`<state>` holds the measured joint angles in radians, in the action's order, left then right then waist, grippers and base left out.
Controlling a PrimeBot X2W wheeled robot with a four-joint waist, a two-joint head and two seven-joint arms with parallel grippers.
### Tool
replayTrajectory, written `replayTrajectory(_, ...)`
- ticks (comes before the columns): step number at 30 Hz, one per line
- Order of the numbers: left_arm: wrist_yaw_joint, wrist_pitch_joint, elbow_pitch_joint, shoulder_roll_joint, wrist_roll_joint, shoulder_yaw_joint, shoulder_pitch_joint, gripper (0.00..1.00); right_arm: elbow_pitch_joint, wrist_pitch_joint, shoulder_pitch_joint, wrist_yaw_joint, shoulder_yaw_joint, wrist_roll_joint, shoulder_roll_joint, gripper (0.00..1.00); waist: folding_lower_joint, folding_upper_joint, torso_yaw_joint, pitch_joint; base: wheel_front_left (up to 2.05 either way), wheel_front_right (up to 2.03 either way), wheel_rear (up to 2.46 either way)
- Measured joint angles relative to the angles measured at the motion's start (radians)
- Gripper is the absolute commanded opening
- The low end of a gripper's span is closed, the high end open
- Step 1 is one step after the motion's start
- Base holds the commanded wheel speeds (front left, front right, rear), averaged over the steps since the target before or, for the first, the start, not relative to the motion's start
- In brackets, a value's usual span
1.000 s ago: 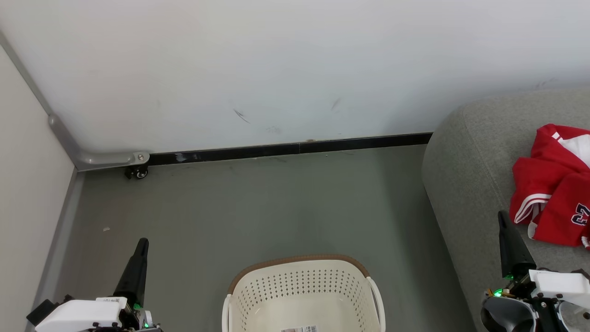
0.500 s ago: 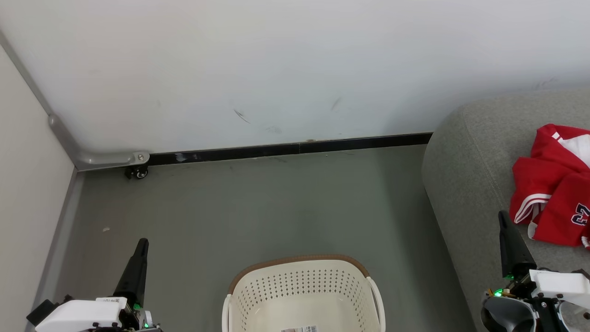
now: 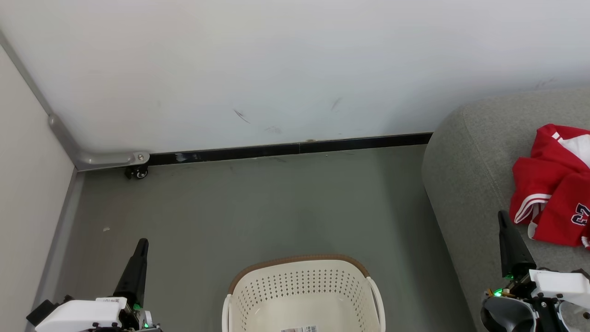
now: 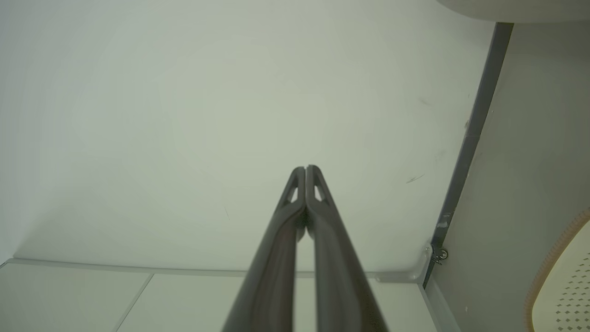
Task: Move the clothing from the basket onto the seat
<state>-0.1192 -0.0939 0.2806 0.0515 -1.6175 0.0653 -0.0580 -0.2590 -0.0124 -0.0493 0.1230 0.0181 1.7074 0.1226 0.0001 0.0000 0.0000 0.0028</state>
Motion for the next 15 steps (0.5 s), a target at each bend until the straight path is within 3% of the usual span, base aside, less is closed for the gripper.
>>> replayTrajectory(15,0.000,-0.003,0.002,0.000,0.000,0.000,0.000,0.00,-0.001,-0.004,-0.012,0.000,0.003,0.000,-0.001,0.00,0.0000,0.0001,0.000,0.000,0.00,0.00,0.00)
